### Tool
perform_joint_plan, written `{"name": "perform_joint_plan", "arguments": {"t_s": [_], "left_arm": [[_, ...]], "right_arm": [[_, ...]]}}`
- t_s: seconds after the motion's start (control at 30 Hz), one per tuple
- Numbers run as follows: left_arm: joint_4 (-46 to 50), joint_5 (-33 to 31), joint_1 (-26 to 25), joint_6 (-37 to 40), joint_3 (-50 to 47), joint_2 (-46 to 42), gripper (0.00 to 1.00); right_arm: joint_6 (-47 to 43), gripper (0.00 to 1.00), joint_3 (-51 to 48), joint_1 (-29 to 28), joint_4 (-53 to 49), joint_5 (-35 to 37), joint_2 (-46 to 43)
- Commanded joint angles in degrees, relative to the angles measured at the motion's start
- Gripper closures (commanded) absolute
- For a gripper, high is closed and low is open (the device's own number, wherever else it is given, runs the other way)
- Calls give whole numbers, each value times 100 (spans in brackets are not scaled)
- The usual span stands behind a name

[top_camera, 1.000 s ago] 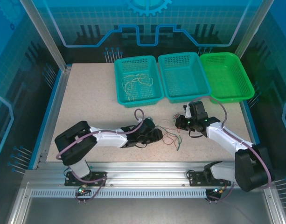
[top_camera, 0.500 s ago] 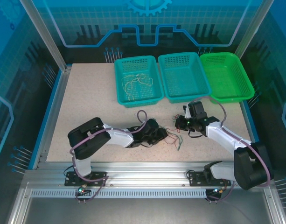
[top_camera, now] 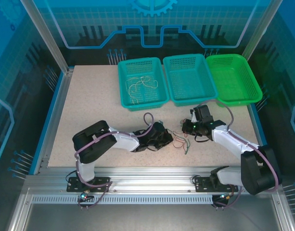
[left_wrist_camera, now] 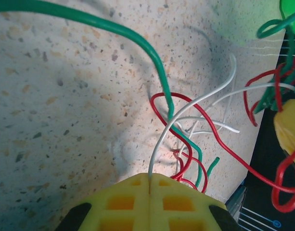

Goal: Untangle the cables

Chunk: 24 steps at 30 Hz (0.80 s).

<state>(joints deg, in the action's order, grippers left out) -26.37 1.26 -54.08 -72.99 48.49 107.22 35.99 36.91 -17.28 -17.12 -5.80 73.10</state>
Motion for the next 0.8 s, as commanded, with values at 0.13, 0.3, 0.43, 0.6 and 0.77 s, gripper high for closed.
{"name": "perform_joint_plan", "arguments": {"t_s": [0.13, 0.3, 0.43, 0.6, 0.77], "left_arm": [[488, -345, 315, 1307, -223, -1320, 100], [989, -162, 372, 2086, 55, -1818, 100], [1051, -12, 355, 2348, 221, -1874, 100], [1297, -117, 355, 2787, 409, -2134, 100], [1729, -195, 355, 3270, 686, -2485, 100]], "right_arm": [[576, 81, -132, 708, -394, 802, 45], [-7, 57, -72, 781, -353, 63, 78], [-247, 44, -117, 589, -427, -53, -515], [-285, 40, -203, -162, -479, 653, -1166], [-296, 39, 32, -766, -454, 1281, -583]]}}
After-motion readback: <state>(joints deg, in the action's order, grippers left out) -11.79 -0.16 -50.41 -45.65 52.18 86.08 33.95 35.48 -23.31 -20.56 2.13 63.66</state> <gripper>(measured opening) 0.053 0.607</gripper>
